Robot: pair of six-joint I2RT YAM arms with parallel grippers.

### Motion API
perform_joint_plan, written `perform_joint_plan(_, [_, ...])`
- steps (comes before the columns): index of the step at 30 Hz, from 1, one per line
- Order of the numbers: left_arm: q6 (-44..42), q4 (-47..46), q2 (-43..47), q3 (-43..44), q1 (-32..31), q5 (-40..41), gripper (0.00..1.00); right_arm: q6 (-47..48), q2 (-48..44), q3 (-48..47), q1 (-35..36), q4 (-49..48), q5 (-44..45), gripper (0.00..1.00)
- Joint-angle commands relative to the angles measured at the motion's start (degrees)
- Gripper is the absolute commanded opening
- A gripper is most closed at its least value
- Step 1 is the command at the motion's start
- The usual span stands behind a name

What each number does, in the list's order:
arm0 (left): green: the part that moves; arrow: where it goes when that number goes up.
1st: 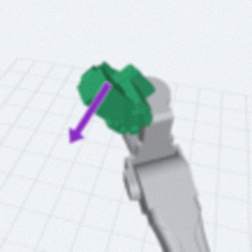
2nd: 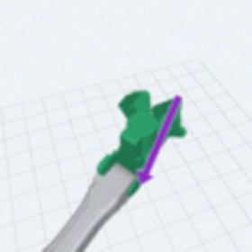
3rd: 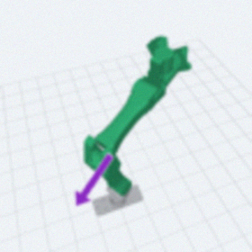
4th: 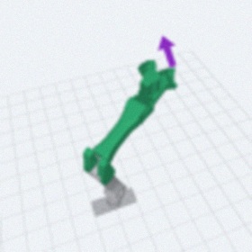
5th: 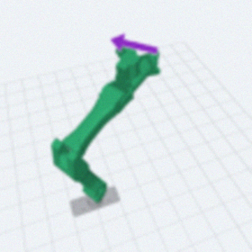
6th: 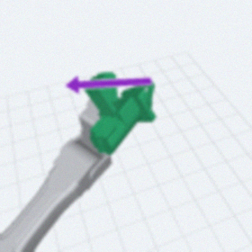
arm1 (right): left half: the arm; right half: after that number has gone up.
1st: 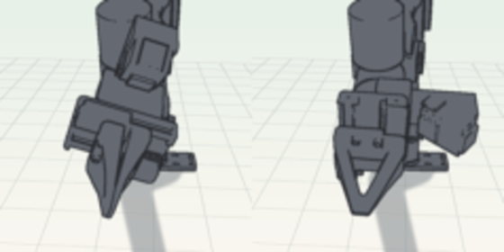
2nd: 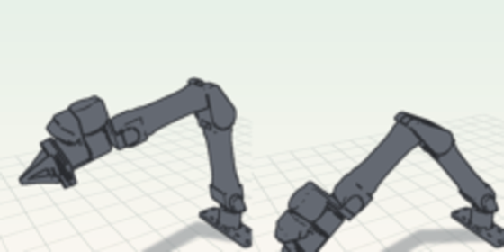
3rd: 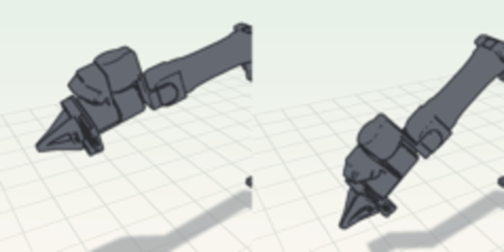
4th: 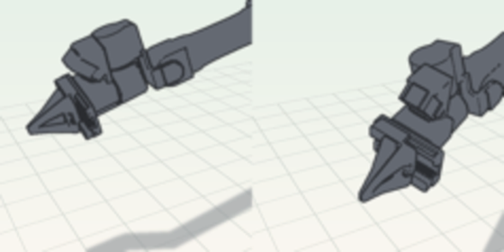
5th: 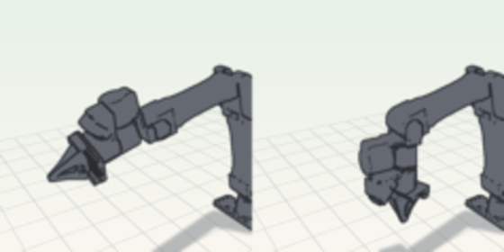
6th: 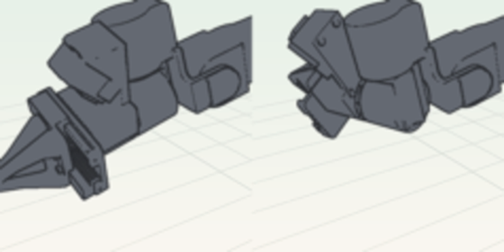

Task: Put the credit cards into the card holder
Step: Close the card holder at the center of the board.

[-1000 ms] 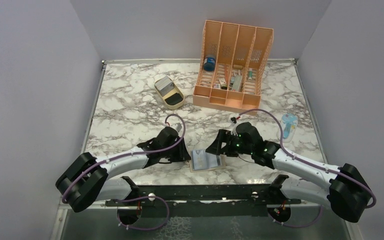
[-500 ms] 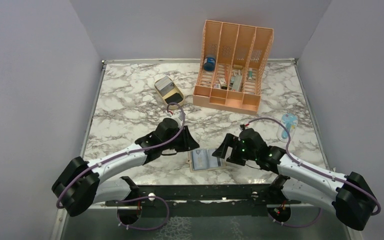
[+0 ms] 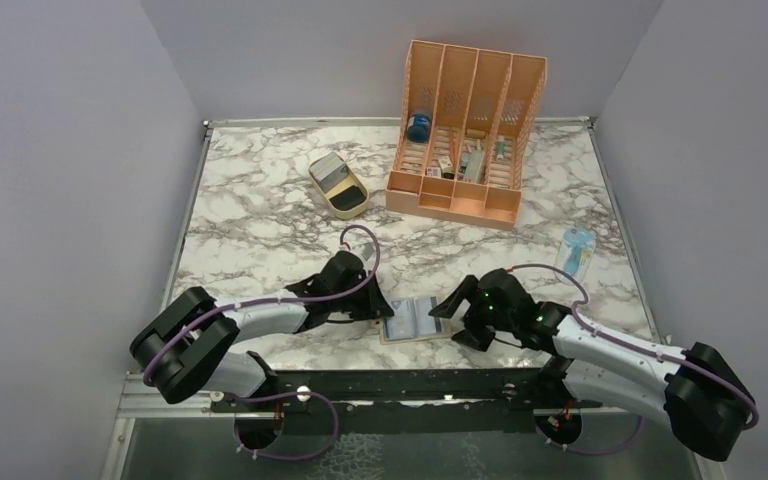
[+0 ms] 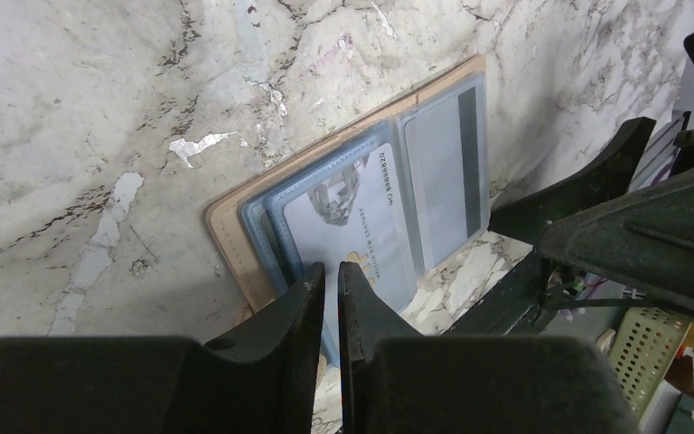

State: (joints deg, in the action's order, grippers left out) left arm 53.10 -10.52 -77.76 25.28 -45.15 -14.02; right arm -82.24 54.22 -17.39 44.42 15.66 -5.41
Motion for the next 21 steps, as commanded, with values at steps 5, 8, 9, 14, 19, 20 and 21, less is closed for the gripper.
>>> perform_joint_plan(5, [-1.1, -0.8, -0.2, -3.8, -0.4, 3.1, 0.15, -4.0, 7.7, 1.6, 0.5, -6.6, 3.1, 0.88])
perform_joint_plan(8, [-1.2, -1.2, -0.8, -4.1, -0.4, 3.2, 0.15, -3.6, 9.6, 1.9, 0.5, -11.0, 2.3, 0.88])
perform_joint_plan(9, [-1.3, -1.3, -1.0, -4.3, -0.4, 3.2, 0.15, -2.9, 9.6, 2.2, 0.5, -12.8, 2.1, 0.88])
perform_joint_plan(14, [-1.4, -2.1, -1.9, -4.6, -0.4, 3.2, 0.15, 2.4, 8.6, 4.0, 0.5, -25.7, 0.0, 0.87])
perform_joint_plan(19, [-1.3, -2.5, -2.1, -4.4, -0.4, 2.9, 0.15, 12.8, 9.4, 4.0, 0.5, -35.4, -5.5, 0.87])
perform_joint_plan(20, [-1.3, -2.5, -2.0, -4.4, -0.4, 2.9, 0.15, 15.0, 9.7, 3.8, 0.4, -36.6, -7.0, 0.87])
perform_joint_plan(21, [-1.3, -2.4, -1.9, -4.5, -0.4, 3.0, 0.15, 17.3, 10.1, 3.7, 0.5, -38.5, -8.9, 0.87])
